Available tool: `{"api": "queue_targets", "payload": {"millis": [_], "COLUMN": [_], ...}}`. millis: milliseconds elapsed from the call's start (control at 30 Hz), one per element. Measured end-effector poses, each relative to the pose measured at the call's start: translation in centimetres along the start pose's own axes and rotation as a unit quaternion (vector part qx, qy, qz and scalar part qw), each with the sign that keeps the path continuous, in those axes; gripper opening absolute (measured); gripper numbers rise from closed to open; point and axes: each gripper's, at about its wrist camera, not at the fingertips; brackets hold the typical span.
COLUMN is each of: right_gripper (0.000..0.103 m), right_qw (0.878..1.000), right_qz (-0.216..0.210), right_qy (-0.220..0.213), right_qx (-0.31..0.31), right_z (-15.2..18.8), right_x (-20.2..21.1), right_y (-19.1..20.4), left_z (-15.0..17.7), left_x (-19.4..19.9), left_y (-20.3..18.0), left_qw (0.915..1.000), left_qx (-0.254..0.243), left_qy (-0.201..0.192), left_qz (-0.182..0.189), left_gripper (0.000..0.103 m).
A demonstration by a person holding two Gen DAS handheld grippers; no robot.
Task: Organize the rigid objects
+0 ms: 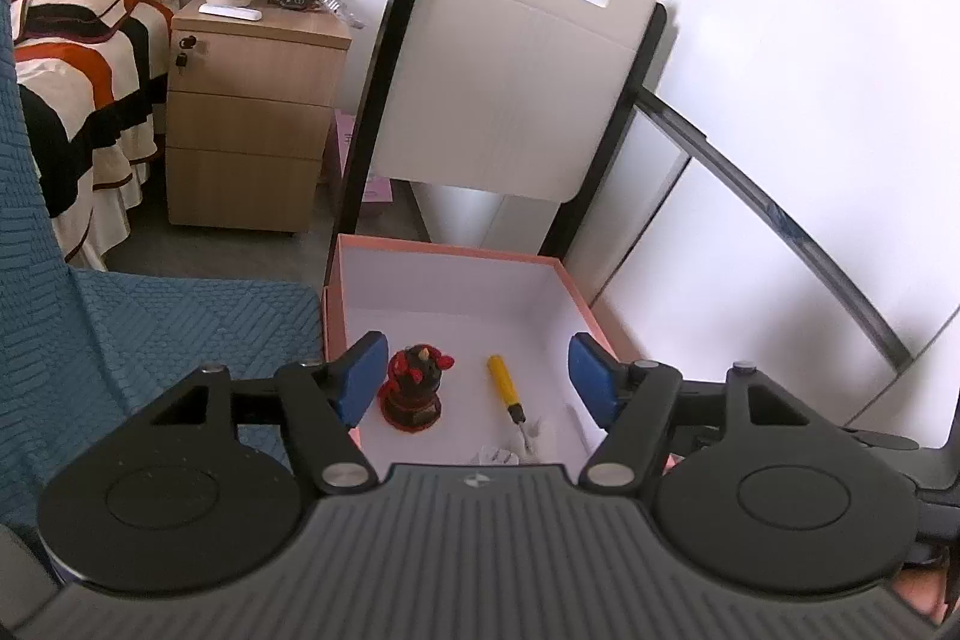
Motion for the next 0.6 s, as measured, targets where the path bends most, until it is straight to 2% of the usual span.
{"api": "queue_targets", "payload": {"millis": [167, 333, 400, 467, 533, 600], "right_gripper": [0.04, 0.04, 0.041, 0.049, 0.077, 0.089], "right_qw": [1.0, 1.0, 1.0, 1.0, 1.0, 1.0], "right_qz": [0.002, 0.001, -0.002, -0.002, 0.001, 0.001], "right_qy": [0.01, 0.004, 0.007, 0.01, 0.008, 0.008], "right_qx": [-0.005, 0.007, 0.012, 0.017, 0.015, 0.009], "right_z": [1.6, 2.7, 3.0, 3.4, 3.8, 4.0], "right_x": [0.6, 2.0, 2.3, 2.8, 3.2, 3.5], "right_y": [0.0, 0.4, 0.3, 0.1, -0.3, -0.7], "left_z": [1.5, 2.8, 3.2, 3.6, 4.0, 4.2], "left_x": [0.9, 2.0, 2.4, 3.0, 3.6, 3.9], "left_y": [-0.3, -0.7, -1.1, -1.3, -1.3, -1.3], "left_qw": [1.0, 1.0, 1.0, 0.9999, 0.9998, 0.9998], "left_qx": [0.005, 0.003, -0.007, -0.012, -0.01, -0.006], "left_qy": [0.002, 0.001, 0.004, 0.001, -0.003, -0.006], "left_qz": [0.0, -0.002, -0.005, -0.011, -0.015, -0.017], "left_gripper": [0.073, 0.08, 0.088, 0.09, 0.093, 0.099]}}
Point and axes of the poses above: each gripper's, at about its wrist camera, not at the fingertips, and x roughly against the way its jaws point, y to its left, z to its underside, and after that the axes turned 12 degrees about z, right-handed
